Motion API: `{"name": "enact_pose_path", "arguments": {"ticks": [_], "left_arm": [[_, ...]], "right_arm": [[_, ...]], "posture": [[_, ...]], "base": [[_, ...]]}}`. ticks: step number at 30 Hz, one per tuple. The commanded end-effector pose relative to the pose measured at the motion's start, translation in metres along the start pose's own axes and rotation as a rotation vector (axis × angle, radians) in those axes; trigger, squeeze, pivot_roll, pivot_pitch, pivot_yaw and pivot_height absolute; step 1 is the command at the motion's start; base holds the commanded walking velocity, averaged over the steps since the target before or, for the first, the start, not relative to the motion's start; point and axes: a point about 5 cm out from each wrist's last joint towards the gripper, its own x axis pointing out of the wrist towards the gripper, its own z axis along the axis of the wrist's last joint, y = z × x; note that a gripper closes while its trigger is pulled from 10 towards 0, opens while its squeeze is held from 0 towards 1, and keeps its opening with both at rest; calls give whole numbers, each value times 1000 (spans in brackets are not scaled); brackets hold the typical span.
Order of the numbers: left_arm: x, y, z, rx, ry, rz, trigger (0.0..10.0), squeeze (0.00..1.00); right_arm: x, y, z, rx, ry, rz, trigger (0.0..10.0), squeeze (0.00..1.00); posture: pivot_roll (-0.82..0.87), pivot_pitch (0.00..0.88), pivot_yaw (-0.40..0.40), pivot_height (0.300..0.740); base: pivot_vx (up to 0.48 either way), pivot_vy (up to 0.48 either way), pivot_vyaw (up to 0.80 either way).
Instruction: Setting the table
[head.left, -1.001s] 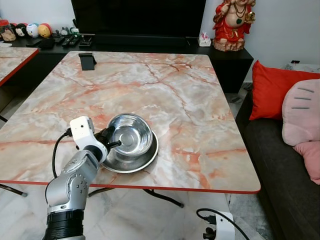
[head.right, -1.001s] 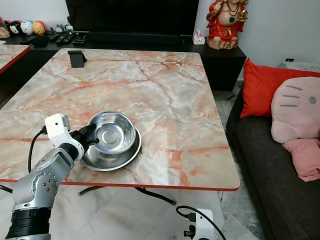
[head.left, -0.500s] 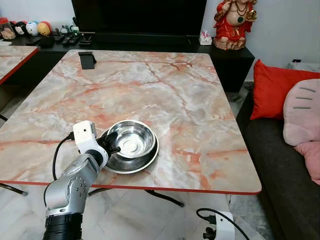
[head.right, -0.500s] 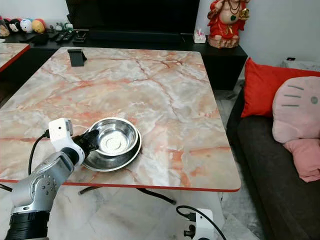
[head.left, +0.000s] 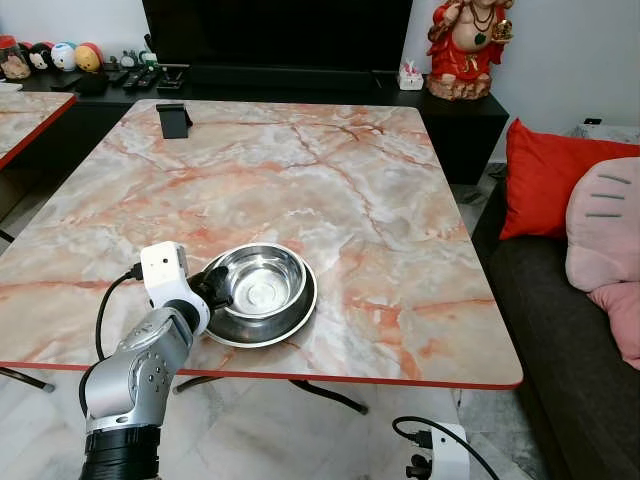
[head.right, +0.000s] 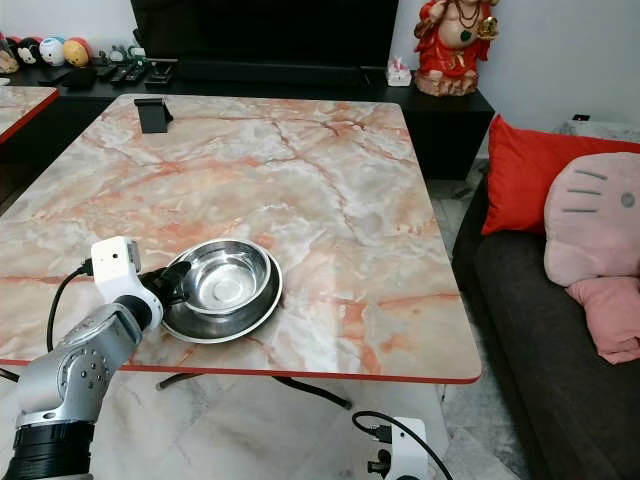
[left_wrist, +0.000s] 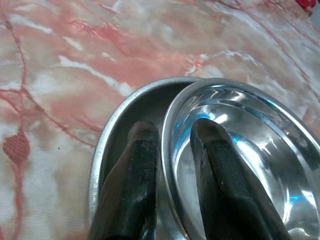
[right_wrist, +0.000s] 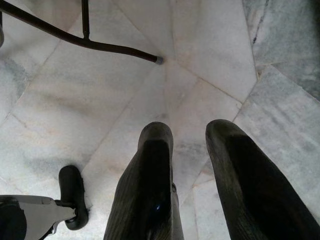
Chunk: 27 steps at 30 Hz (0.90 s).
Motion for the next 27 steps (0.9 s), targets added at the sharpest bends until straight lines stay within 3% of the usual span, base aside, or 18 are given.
{"name": "enact_pose_path", "arguments": {"ticks": [1, 7, 14, 20, 27], "left_arm": [[1, -3, 5, 25, -18, -4, 10000, 0], [1, -5, 6, 60, -28, -8, 10000, 0], [-2, -14, 17, 259, -124, -32, 10000, 0], [-2, -11, 18, 268, -128, -16, 10000, 0], [-4, -18, 27, 350, -252, -63, 10000, 0]], "right_arm": [[0, -2, 0, -5, 6, -1, 10000, 0], [0, -1, 0, -6, 7, 0, 10000, 0], [0, -1, 0, -6, 8, 2, 10000, 0], [0, -1, 0, -6, 9, 4, 10000, 0], [0, -1, 0, -5, 8, 3, 10000, 0]], "posture": [[50, 0, -38, 740], [48, 0, -37, 740], [50, 0, -37, 740], [51, 0, -36, 740], [51, 0, -36, 740]], "base": [[0, 0, 0], [0, 0, 0], [0, 0, 0], [0, 0, 0], [0, 0, 0]]}}
